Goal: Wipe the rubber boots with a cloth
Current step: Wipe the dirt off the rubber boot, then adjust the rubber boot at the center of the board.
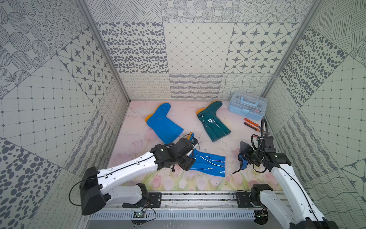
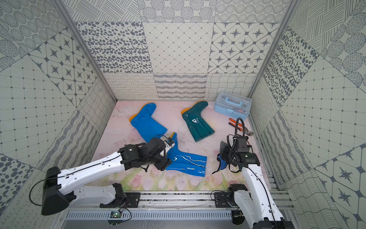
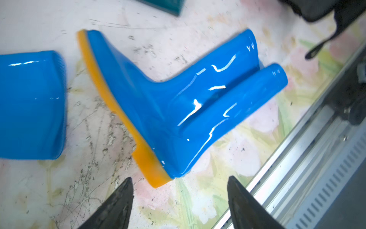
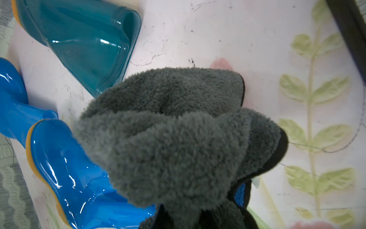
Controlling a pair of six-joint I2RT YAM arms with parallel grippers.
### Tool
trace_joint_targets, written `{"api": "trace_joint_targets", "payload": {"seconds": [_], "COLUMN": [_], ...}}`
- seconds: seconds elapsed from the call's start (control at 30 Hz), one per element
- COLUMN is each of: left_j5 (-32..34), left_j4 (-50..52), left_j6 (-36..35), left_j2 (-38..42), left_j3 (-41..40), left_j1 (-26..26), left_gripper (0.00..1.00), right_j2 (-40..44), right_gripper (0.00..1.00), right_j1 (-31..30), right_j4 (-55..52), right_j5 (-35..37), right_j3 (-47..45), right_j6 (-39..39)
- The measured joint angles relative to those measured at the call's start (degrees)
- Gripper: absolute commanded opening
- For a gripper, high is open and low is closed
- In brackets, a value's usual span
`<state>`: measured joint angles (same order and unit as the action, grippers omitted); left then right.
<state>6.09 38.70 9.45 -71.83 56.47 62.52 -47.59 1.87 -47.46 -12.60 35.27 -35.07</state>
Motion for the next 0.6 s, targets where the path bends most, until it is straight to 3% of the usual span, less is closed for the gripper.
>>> {"api": "trace_joint_targets", "payload": {"seconds": [0.27,0.6], "left_j5": [4.8,6.5], "left_j4": [-2.1,-5.0], "left_j6": [-12.0,-19.5], "left_j2": [-27.1,-44.0], "left_j3": [15.4,25.1], "left_j1": [13.0,16.3], "left_gripper": [0.76,0.78], "right_j2": [-3.5,-3.5], "right_gripper": [0.0,0.0], "right_j1": [9.9,11.7], "right_j4": [3.5,4.6], "right_j5": [-7.2,-9.9], "right_j3": [-2.2,-2.2], "right_j6": [1.2,2.5]}}
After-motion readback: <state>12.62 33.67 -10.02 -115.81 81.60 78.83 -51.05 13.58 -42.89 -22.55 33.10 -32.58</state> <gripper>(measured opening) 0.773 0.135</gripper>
